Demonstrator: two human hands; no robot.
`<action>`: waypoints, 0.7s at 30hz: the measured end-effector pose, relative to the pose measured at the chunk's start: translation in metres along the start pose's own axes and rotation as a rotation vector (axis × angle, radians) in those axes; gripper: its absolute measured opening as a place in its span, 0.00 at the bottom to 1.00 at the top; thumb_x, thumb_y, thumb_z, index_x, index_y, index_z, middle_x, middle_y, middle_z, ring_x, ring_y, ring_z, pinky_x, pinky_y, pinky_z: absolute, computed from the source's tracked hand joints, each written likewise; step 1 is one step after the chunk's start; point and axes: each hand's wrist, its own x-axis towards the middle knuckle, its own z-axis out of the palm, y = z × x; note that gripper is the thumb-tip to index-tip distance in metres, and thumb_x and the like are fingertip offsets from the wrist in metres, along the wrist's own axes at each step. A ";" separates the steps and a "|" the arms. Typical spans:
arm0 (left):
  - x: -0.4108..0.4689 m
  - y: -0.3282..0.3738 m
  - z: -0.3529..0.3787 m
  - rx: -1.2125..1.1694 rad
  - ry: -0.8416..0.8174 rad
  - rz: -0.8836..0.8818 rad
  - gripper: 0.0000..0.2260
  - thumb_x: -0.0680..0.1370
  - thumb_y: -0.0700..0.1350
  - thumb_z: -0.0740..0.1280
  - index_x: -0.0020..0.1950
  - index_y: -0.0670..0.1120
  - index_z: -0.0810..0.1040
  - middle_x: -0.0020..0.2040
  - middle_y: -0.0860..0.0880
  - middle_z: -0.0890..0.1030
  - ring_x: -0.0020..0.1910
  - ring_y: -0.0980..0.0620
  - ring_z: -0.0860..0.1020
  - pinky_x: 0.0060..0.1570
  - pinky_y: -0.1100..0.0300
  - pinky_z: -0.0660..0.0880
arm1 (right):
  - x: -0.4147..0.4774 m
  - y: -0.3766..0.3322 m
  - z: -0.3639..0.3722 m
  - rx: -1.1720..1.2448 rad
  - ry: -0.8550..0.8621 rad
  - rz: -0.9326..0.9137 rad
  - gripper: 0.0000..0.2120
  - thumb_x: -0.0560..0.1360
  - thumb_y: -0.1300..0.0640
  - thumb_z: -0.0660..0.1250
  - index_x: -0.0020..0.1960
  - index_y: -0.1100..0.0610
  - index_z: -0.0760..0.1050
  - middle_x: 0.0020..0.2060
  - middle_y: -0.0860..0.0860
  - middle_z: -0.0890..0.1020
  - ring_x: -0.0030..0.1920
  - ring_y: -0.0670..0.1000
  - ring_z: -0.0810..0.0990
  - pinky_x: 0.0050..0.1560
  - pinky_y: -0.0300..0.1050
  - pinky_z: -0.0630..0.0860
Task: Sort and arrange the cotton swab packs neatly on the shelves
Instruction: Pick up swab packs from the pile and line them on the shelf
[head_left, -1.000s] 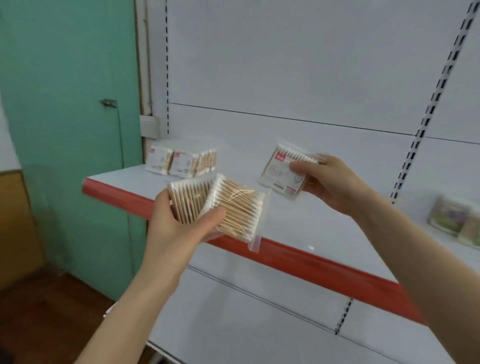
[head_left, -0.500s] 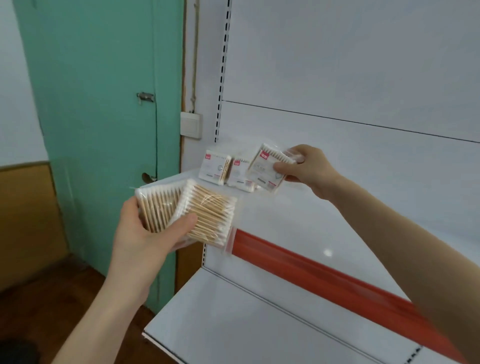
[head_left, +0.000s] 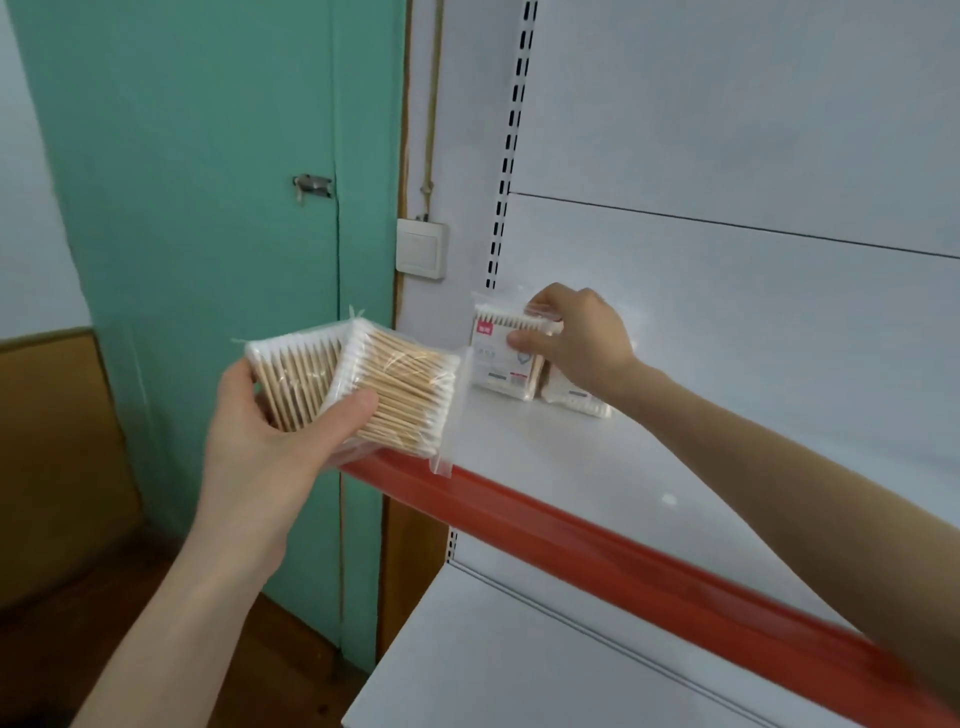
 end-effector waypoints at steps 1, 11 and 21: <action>0.008 -0.002 -0.003 -0.012 -0.026 -0.008 0.32 0.60 0.46 0.72 0.63 0.44 0.71 0.54 0.48 0.80 0.49 0.51 0.82 0.35 0.65 0.79 | 0.000 -0.001 0.004 -0.076 0.003 -0.004 0.19 0.71 0.46 0.70 0.57 0.54 0.75 0.56 0.51 0.78 0.60 0.52 0.71 0.53 0.42 0.65; 0.062 -0.024 -0.021 -0.124 -0.297 -0.093 0.29 0.59 0.45 0.73 0.59 0.44 0.71 0.52 0.46 0.80 0.45 0.51 0.83 0.35 0.62 0.79 | -0.009 -0.030 0.003 -0.349 -0.006 0.149 0.27 0.72 0.41 0.66 0.66 0.53 0.70 0.61 0.52 0.74 0.63 0.53 0.67 0.60 0.43 0.62; 0.052 -0.016 0.005 -0.219 -0.454 -0.120 0.36 0.55 0.52 0.74 0.60 0.47 0.70 0.53 0.48 0.79 0.49 0.50 0.82 0.36 0.64 0.79 | -0.082 -0.104 -0.030 0.398 -0.110 0.343 0.16 0.68 0.47 0.70 0.54 0.51 0.75 0.41 0.55 0.81 0.43 0.53 0.80 0.47 0.46 0.79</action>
